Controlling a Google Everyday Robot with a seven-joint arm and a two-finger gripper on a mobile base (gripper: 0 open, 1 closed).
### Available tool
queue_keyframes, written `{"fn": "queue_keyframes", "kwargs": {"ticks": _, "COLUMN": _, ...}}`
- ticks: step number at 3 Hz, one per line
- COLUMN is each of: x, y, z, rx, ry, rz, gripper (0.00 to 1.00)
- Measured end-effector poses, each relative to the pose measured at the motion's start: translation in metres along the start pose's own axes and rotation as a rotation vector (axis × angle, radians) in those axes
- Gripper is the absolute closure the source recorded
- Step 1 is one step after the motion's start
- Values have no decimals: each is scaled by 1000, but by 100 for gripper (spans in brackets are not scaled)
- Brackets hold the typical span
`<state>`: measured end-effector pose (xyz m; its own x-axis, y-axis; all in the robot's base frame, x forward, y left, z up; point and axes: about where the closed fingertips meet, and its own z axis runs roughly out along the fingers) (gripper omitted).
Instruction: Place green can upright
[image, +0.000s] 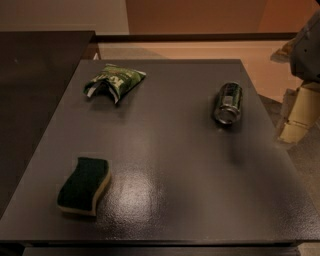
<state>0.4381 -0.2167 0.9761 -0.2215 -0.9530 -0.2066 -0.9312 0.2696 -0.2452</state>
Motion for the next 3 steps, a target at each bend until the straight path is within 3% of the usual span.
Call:
{"fn": "queue_keyframes", "kwargs": {"ticks": 1, "x": 0, "y": 0, "z": 0, "rx": 0, "ry": 0, "rz": 0, "gripper": 0}}
{"fn": "queue_keyframes", "kwargs": {"ticks": 3, "x": -18, "y": -9, "z": 6, "rx": 15, "ry": -21, "rz": -142, "gripper": 0}}
